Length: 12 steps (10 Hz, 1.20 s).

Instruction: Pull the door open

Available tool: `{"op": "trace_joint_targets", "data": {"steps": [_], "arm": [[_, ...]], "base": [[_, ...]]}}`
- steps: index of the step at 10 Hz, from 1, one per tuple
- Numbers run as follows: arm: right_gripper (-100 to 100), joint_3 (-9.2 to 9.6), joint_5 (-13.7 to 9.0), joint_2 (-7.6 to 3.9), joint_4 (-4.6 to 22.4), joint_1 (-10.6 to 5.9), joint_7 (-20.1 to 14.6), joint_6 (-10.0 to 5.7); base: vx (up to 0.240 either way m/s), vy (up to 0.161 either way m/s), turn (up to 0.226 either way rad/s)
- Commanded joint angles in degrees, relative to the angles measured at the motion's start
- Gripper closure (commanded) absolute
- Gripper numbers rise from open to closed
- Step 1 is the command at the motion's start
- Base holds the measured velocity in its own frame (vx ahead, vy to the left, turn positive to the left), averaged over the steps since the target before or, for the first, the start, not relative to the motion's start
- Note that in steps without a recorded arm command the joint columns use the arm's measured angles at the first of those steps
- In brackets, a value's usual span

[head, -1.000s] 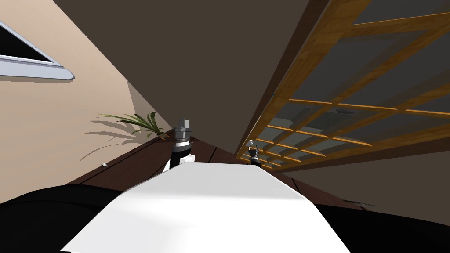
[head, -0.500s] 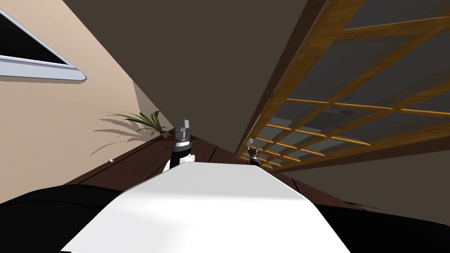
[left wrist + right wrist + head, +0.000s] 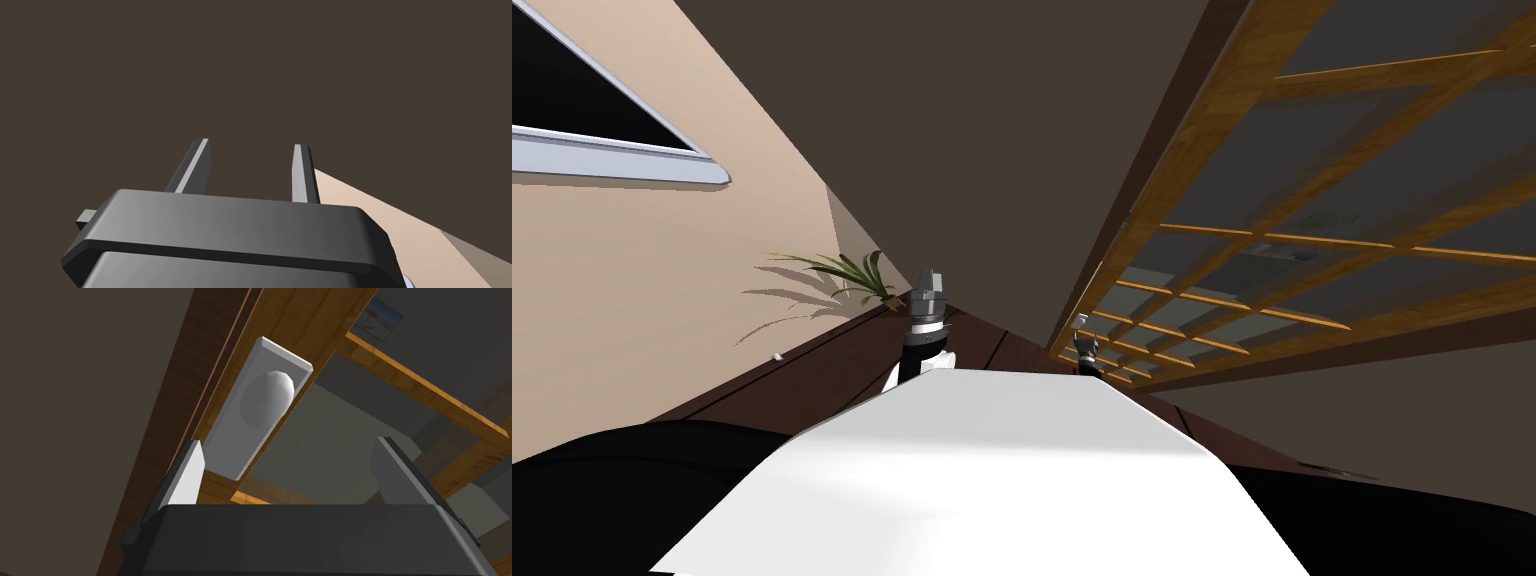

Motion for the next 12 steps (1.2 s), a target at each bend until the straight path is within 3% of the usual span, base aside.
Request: {"op": "trace_joint_targets", "data": {"steps": [1, 4, 6, 12], "arm": [[-100, 0.77, -1.8, 0.27, -0.6, 0.03, -2.9, 0.29], [-100, 1.25, -3.0, 0.46, -1.1, 0.08, -6.2, 0.52], [-100, 2.14, -5.2, 0.8, -2.0, 0.18, -9.9, 0.95], [-100, 3.6, -8.8, 1.36, -3.5, 0.34, -18.4, 1.65]], "base": [[-0.074, -0.019, 0.057], [-0.045, -0.009, 0.023], [-0.053, -0.014, 0.041], [-0.045, -0.011, 0.028]]}}
